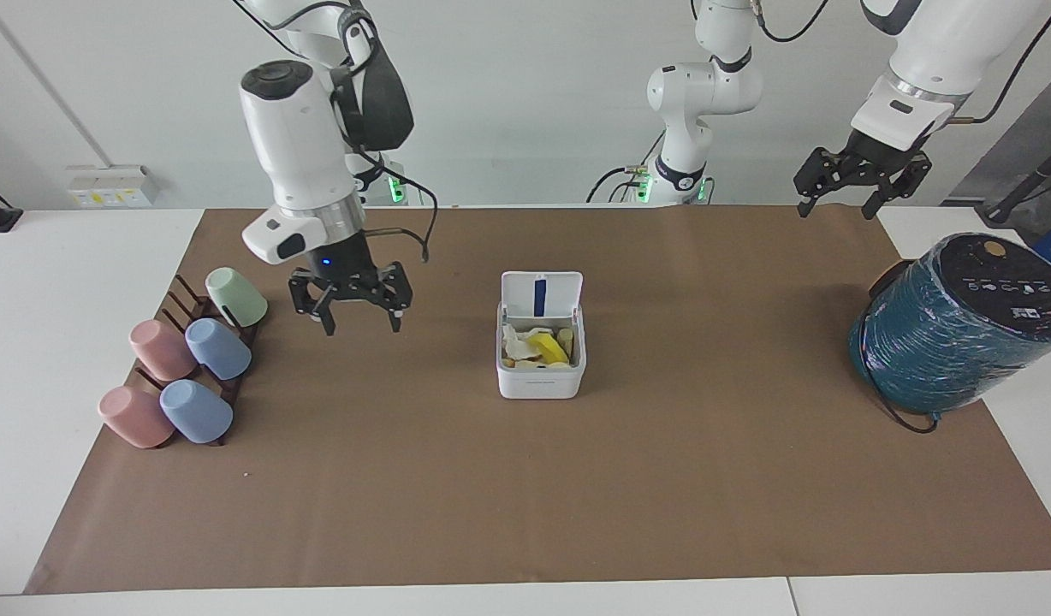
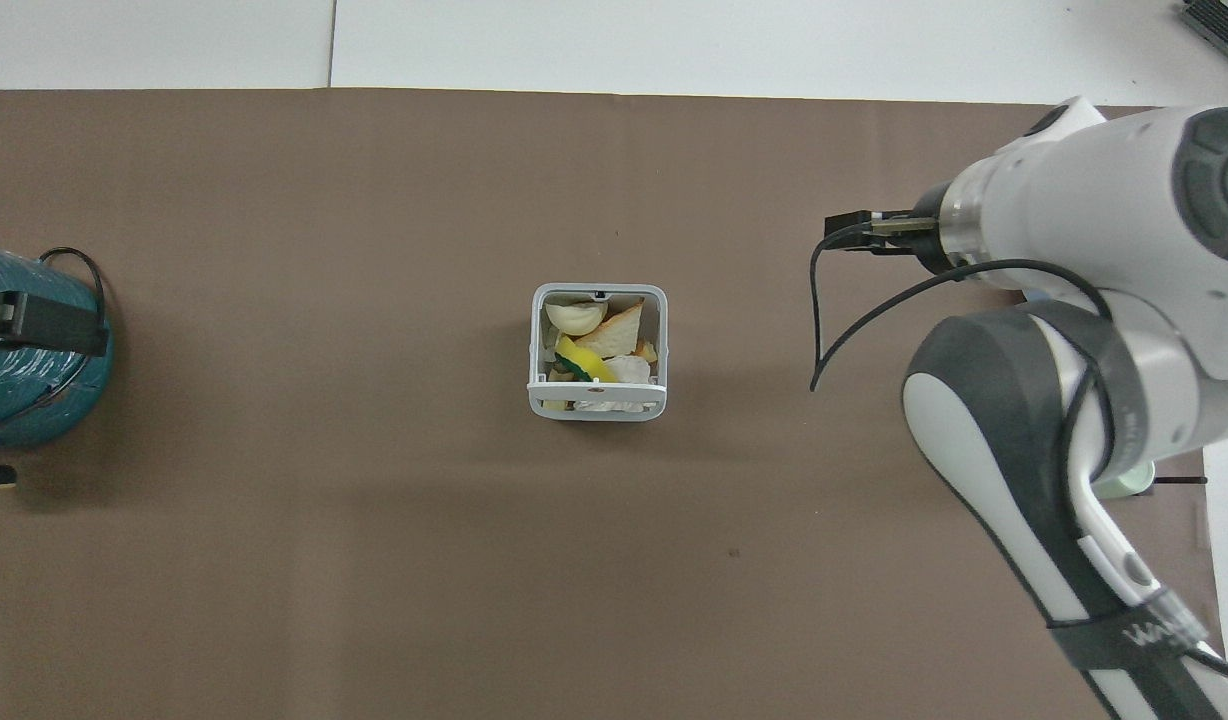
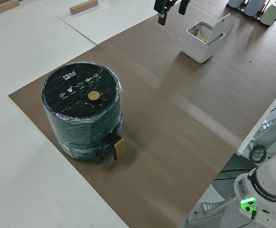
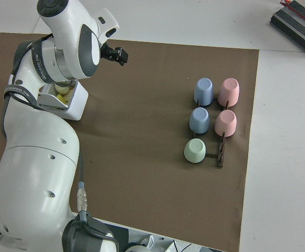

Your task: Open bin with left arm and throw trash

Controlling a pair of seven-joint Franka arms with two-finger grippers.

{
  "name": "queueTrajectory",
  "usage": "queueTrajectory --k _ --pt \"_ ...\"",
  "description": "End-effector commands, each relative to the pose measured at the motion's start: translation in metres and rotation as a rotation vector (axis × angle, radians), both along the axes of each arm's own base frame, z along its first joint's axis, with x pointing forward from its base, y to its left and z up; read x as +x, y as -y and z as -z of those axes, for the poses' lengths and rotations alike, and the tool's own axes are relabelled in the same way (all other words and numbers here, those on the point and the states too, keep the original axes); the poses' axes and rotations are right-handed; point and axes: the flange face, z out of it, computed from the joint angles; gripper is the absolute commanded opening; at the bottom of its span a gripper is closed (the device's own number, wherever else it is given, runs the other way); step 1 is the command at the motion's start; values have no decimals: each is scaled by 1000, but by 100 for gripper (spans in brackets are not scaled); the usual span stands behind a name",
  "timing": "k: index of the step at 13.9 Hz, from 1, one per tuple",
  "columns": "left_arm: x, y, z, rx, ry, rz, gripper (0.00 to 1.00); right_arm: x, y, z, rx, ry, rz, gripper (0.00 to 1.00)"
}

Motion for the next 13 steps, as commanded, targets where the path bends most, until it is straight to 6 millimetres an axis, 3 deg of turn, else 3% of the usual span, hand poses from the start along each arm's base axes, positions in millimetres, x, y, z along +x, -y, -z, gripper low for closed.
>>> queueTrajectory --k 1,5,9,11,13 --pt "-10 -1 -1 -14 -9 1 100 -18 42 -21 -33 -45 46 100" --pt "-10 -1 -1 -14 -9 1 100 -39 73 -62 -58 -150 73 100" --pt "-10 -1 -1 -14 -9 1 100 -57 126 -97 -58 -202 58 100" --pt "-10 -1 -1 -14 -8 1 100 -65 131 -103 -47 -226 63 100" --pt "-10 -1 -1 -14 -6 1 100 -71 131 -94 -43 -229 68 100"
